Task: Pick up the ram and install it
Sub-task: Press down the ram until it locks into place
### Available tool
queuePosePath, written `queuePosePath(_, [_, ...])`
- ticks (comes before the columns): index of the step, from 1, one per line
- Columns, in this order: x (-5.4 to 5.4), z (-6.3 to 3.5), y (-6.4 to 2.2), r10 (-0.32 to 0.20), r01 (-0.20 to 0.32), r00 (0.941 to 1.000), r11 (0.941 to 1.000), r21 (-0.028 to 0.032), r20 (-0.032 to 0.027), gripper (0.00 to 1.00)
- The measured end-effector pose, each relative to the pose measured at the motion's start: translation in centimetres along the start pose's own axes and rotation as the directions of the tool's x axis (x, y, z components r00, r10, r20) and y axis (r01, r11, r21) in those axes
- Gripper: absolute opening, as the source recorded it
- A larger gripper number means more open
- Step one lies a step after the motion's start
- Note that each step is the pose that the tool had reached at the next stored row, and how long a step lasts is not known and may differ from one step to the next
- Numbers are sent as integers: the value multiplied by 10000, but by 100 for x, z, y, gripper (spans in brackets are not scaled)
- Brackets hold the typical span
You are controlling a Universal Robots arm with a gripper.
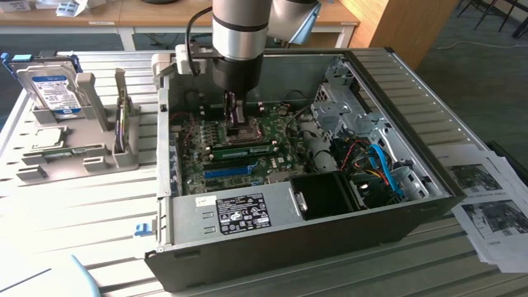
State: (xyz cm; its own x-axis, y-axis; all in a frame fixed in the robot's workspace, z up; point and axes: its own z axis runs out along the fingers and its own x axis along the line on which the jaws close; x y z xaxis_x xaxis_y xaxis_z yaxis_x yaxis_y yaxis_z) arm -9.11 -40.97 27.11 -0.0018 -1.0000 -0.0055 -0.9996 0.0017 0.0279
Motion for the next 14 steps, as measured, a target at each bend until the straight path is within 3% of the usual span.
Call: queuePosePath(14, [-1,-149,4,1,-1,10000,10000,-1,-1,9])
